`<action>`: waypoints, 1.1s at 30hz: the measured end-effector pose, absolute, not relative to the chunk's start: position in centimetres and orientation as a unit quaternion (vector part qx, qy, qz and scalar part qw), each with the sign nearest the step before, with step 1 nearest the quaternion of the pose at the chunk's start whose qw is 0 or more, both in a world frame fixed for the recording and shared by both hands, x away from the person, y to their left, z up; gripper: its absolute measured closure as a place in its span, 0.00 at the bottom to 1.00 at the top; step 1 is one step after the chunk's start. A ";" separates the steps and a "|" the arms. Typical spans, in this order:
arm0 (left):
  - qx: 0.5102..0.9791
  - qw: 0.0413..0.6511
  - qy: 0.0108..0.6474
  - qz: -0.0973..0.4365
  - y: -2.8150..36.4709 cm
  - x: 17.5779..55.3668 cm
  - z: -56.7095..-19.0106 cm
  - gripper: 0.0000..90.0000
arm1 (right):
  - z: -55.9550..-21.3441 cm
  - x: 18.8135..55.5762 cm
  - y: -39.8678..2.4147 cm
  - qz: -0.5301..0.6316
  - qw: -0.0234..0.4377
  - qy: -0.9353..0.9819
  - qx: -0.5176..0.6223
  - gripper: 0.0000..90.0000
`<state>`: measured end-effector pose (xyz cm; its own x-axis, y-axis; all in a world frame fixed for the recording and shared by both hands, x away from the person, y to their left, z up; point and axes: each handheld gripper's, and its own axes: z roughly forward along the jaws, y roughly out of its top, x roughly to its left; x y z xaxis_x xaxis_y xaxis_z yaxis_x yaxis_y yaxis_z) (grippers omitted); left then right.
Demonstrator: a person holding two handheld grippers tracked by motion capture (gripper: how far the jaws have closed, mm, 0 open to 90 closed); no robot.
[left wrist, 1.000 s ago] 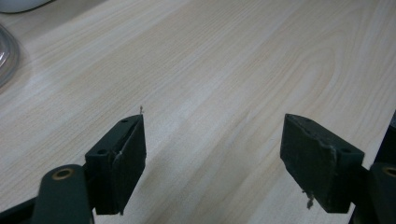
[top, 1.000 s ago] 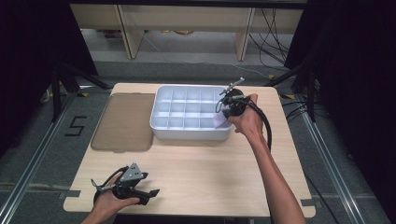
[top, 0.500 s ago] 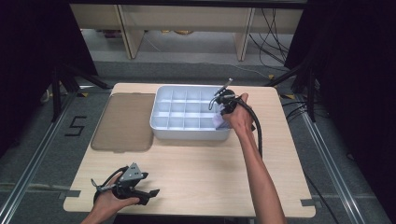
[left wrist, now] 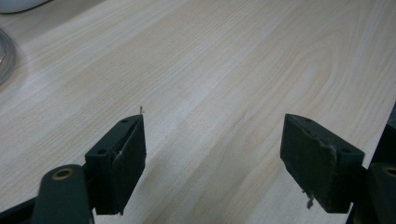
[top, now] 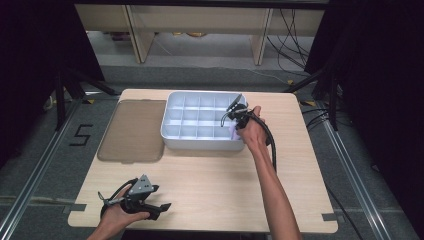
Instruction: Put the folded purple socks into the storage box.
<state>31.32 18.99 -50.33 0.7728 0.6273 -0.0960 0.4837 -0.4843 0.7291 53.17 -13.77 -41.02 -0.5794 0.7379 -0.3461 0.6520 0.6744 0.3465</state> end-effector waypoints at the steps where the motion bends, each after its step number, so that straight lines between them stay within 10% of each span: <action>1: 0.856 0.390 0.324 0.097 19.0 31.4 -50.4 0.25 | -41.2 53.2 -13.7 0.088 0.234 0.885 0.394 0.82; 19: 0.858 0.389 0.320 0.096 18.8 31.2 -50.4 0.25 | -43.7 52.9 -13.3 0.094 0.207 0.900 0.373 0.80; 27: 0.860 0.387 0.317 0.100 18.9 31.3 -50.4 0.25 | -41.8 52.6 -14.3 0.163 0.185 0.879 0.408 0.63; 33: 0.862 0.386 0.313 0.101 18.7 31.2 -50.4 0.25 | -41.1 53.0 -14.5 0.168 0.175 0.880 0.409 0.88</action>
